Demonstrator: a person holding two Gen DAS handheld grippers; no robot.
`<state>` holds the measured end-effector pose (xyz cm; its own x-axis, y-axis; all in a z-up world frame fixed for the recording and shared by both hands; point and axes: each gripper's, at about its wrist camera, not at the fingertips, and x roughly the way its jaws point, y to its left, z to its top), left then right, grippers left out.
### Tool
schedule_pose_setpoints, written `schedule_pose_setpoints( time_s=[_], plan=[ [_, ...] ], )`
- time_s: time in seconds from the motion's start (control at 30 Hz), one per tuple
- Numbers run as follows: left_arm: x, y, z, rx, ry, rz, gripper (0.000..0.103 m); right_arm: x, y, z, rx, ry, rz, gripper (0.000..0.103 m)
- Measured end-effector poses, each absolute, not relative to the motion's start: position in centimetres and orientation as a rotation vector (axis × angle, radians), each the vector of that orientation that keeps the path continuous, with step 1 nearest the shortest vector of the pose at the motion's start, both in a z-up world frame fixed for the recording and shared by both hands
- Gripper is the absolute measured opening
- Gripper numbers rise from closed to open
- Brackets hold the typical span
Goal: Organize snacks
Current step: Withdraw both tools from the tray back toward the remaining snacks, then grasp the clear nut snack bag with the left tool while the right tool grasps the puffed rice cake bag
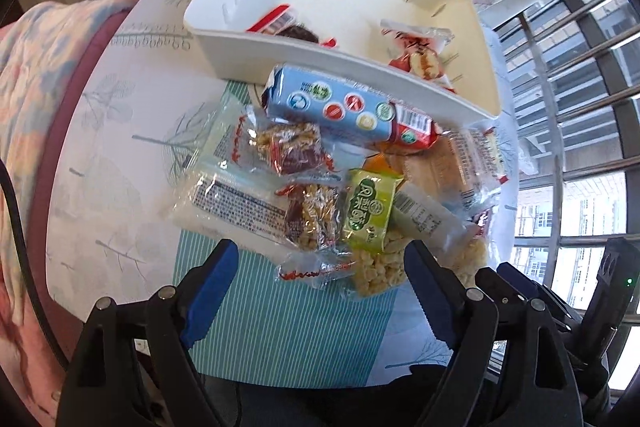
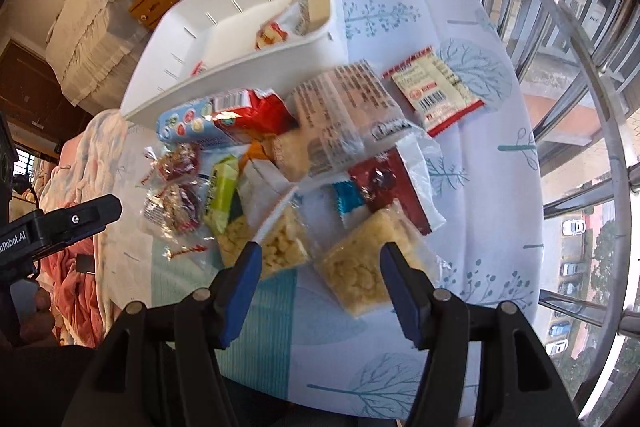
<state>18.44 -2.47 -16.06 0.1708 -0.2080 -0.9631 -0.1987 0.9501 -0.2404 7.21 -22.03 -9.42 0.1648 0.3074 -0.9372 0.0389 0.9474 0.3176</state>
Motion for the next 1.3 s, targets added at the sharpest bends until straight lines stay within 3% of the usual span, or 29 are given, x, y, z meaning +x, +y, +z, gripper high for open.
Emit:
schedule_pose_setpoints(
  time_s=[0.5, 1.03, 1.13, 1.3],
  plan=[
    [19.6, -3.8, -21.2, -0.352, 1.560, 0.121, 0.084, 8.0, -24.6, -14.0, 0.356, 1.582, 0.198, 0.074],
    [22.3, -4.8, -25.0, -0.331, 1.637, 0.174, 0.082, 8.8, -25.6, -15.7, 0.366, 1.647, 0.220, 0.078],
    [22.7, -4.6, -25.2, -0.343, 1.642, 0.176, 0.078, 8.7, -25.9, -15.7, 0.379, 1.648, 0.221, 0.077],
    [23.4, -3.5, -25.7, -0.351, 1.646, 0.185, 0.061, 8.8, -26.4, -15.8, 0.396, 1.651, 0.212, 0.074]
  ],
)
